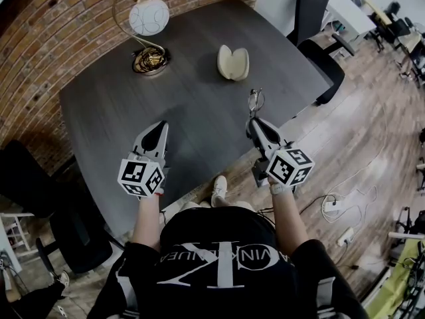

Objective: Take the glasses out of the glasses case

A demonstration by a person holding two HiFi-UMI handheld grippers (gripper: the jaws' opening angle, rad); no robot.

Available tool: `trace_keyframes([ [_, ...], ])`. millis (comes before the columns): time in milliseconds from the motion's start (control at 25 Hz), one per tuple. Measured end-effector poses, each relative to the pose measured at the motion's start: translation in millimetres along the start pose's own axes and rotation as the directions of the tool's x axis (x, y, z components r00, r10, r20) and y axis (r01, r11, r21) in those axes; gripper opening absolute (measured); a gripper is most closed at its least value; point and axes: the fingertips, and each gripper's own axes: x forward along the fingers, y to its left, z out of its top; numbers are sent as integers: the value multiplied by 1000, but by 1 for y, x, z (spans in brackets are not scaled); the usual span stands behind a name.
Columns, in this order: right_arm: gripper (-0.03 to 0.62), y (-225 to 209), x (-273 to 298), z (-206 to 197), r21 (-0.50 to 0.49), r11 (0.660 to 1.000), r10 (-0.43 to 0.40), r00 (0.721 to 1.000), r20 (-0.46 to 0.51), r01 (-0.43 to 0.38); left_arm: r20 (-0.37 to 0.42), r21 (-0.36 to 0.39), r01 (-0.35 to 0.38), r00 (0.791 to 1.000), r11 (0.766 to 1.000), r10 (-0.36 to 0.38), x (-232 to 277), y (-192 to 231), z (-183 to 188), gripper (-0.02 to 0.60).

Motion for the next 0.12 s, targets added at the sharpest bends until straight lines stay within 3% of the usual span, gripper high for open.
trace_keyframes([
  [120,37,2,-3,-1,1,1000,-1,1000,2,1,-3,0,3,1000,1000,-3,-3,-2,-1,15],
])
